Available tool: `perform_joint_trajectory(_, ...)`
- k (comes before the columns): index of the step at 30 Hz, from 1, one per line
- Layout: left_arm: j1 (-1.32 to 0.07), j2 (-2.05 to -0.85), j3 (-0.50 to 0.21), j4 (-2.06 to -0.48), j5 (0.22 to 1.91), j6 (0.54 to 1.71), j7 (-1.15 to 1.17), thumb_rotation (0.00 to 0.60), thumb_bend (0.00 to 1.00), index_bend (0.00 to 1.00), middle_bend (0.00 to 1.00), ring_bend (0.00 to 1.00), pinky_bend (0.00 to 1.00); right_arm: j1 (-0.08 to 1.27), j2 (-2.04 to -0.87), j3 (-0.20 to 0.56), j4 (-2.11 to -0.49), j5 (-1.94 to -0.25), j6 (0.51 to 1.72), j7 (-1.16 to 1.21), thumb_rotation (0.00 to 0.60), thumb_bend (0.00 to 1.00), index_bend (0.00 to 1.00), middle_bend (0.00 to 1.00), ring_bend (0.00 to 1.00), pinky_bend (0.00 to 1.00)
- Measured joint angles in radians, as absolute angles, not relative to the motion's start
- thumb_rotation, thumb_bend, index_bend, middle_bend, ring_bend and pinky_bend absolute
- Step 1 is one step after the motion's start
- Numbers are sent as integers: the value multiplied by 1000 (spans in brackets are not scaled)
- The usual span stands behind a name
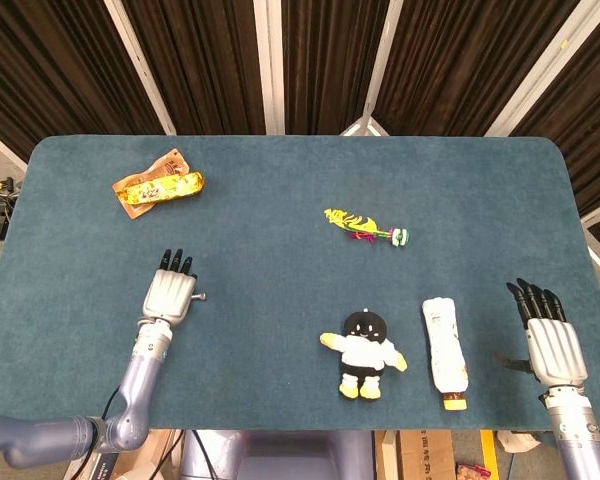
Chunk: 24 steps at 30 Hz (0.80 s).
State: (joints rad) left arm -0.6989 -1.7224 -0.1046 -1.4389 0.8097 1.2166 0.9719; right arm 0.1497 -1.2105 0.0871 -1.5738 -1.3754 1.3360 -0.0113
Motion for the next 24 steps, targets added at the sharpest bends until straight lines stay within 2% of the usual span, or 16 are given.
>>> perform_joint_trajectory(24,-699,-1729,-102,-1438,804,1217,1003,600,560,548,170,0,0,153,-1208,84,-1573,-1375,1325,1,600,111,85,68,14,0)
